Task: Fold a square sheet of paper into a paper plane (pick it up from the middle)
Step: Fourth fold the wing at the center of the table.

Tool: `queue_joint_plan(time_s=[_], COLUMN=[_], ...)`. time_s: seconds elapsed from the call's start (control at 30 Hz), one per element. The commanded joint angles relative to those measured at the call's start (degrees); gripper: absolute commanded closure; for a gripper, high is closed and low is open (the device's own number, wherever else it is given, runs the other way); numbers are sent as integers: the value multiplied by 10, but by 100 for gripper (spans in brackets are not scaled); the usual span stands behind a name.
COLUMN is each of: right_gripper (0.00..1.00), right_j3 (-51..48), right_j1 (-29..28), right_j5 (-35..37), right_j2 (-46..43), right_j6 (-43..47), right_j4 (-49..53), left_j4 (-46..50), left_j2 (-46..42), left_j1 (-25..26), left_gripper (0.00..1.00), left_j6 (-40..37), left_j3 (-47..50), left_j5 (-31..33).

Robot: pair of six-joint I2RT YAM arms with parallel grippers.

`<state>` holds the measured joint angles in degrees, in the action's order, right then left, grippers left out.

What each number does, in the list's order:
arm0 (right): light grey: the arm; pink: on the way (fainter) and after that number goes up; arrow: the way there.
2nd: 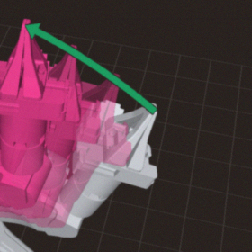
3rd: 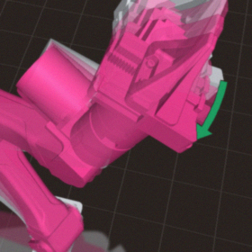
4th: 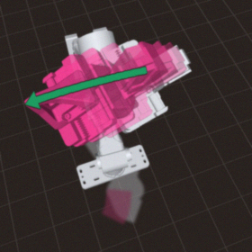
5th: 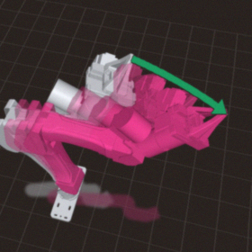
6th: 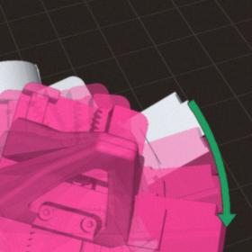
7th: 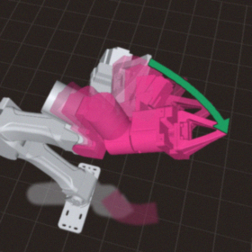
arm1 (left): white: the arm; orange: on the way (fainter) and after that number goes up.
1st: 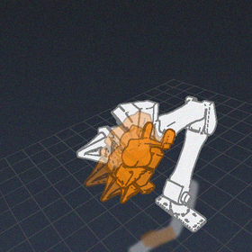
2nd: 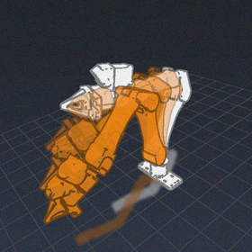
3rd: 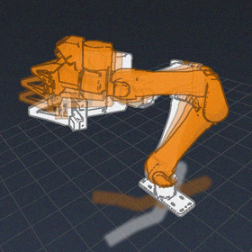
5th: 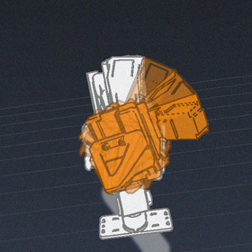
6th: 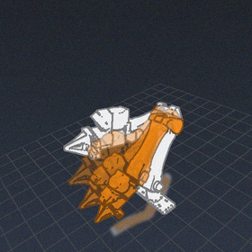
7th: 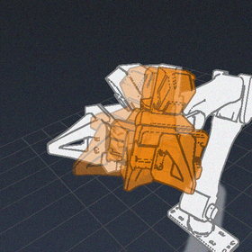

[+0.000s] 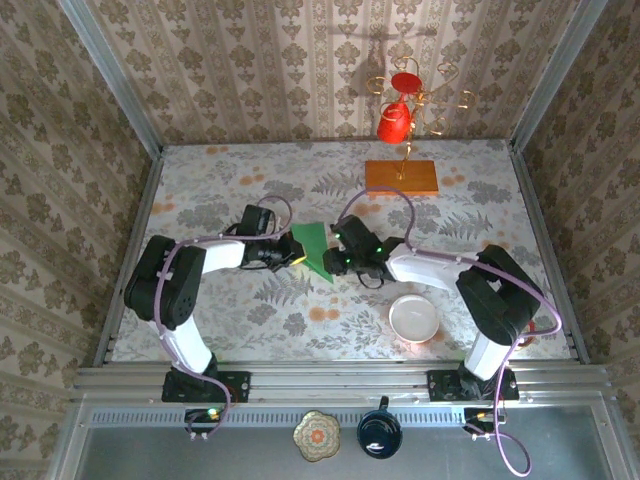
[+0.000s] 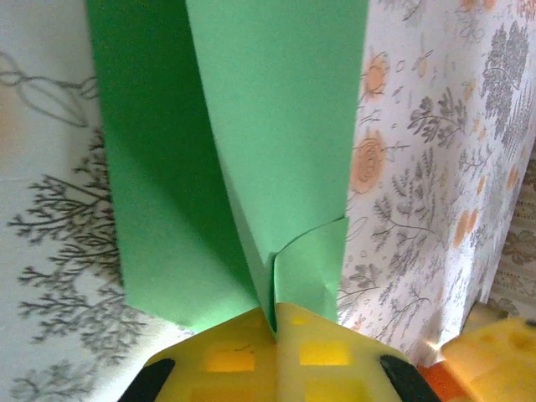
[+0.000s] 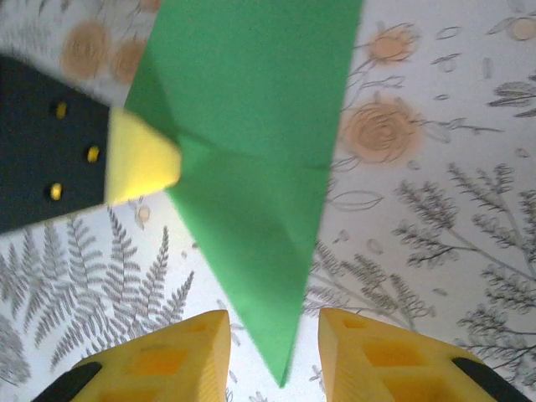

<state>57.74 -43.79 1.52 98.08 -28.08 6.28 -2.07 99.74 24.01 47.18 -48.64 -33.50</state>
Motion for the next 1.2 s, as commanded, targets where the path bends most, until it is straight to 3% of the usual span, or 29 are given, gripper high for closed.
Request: queue_joint_plan(time_s=[0.0, 0.6, 1.17], right_gripper=[64, 65, 72], right_j3=[-2, 55, 54], right_j1=[-30, -53, -53], right_j5=[82, 89, 115], right_j2=[1, 100, 116], right_j6=[80, 115, 122], right_j4=[6, -49, -44], left_j4=[49, 98, 106], left_j2=[-26, -19, -15], left_j1=[8, 17, 17], left_gripper=[93, 93, 89], left_j6=[36, 100, 107], left_j3=[-27, -59, -60], left_j5=[47, 43, 34])
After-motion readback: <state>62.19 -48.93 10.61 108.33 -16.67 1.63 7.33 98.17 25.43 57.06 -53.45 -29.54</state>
